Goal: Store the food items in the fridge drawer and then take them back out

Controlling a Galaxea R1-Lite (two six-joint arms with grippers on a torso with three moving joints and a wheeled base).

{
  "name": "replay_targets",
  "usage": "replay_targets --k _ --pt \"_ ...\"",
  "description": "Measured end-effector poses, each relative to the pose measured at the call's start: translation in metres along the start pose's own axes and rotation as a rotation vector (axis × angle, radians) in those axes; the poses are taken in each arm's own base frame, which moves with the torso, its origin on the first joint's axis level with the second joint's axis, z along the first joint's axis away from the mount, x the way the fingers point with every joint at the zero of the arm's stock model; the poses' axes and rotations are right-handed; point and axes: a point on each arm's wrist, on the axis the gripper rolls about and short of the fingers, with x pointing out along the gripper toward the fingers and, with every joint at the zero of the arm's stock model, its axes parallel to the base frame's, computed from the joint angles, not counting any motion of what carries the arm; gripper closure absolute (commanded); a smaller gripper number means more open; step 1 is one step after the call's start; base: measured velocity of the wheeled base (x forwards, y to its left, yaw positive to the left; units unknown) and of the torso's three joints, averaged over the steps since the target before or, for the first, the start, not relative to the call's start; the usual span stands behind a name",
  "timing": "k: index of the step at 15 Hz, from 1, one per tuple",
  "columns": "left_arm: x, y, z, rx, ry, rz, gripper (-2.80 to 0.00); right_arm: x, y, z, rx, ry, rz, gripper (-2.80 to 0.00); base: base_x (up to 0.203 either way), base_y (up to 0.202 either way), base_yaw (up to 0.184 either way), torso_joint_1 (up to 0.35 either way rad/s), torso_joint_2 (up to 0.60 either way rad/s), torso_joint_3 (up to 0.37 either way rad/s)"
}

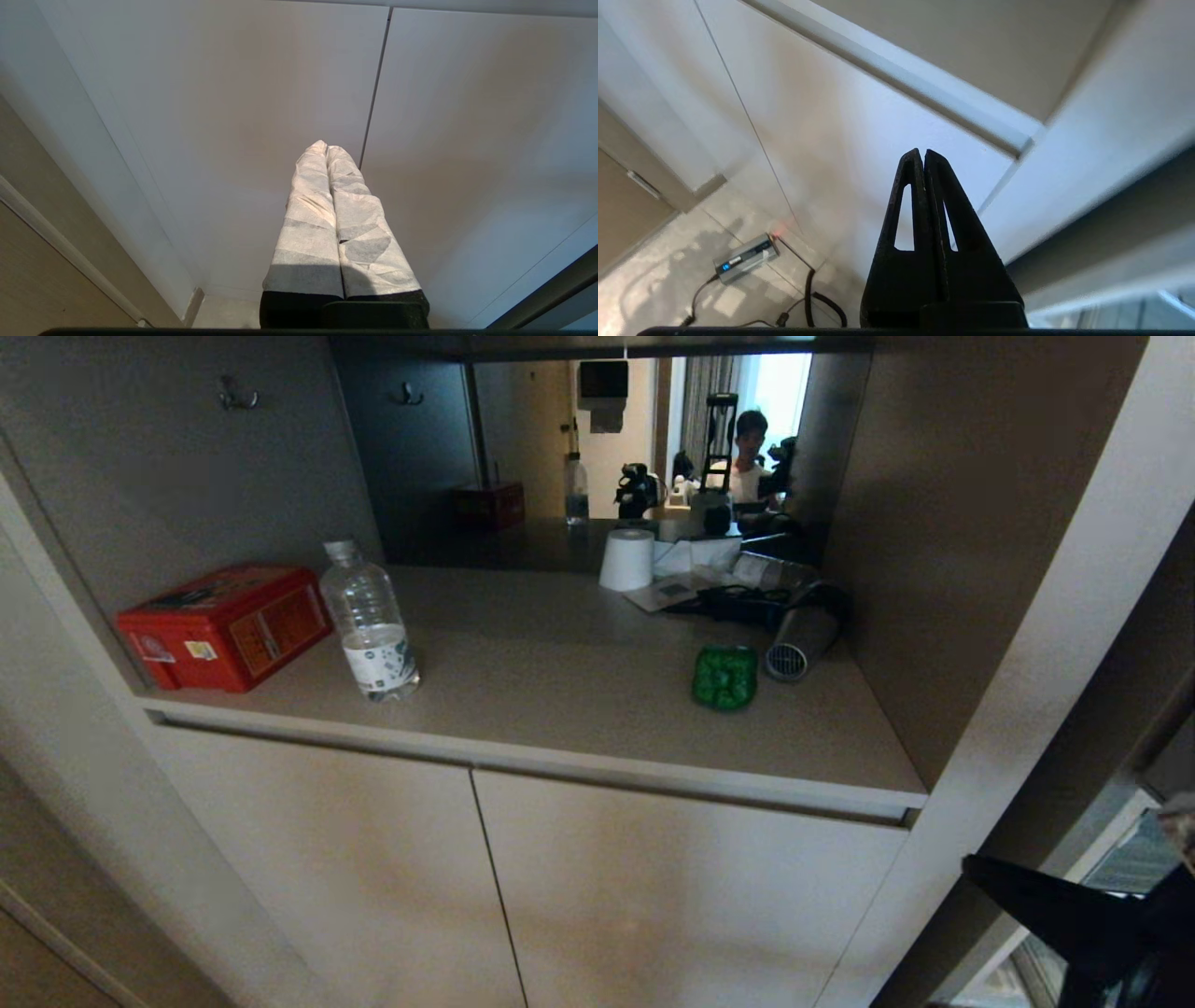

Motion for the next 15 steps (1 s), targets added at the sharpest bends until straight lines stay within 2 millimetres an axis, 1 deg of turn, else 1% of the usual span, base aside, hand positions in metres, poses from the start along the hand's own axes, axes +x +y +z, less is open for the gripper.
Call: replay_targets --k 1,3,5,6,15 --pt "0.0 0.0 0.0 0.0 0.0 0.0 0.0 -0.009 -0.004 -0.006 0.007 -0.012 -0.001 0.0 0.0 0.0 0.0 0.0 0.0 0.0" --pt "0.0 0.0 0.0 0.0 -0.001 0.0 0.0 -0.019 -0.011 -0.014 0.019 -0.03 -0.007 0.0 0.0 0.0 0.0 0.0 0.0 0.0" --pt "0.0 0.0 0.0 0.0 0.0 0.0 0.0 -0.026 -0.015 -0.016 0.032 -0.051 -0.015 0.0 0.0 0.0 0.0 0.0 0.0 0.0" --pt "0.0 0.0 0.0 0.0 -0.001 0.0 0.0 -0.028 -0.016 -0.017 0.036 -0.06 -0.02 0.0 -0.002 -0.006 -0.099 0.012 0.01 0.002" --pt "0.0 0.0 0.0 0.0 0.0 0.0 0.0 -0.031 -0.018 -0.017 0.042 -0.074 -0.028 0.0 0.0 0.008 -0.174 0.004 0.0 0.002"
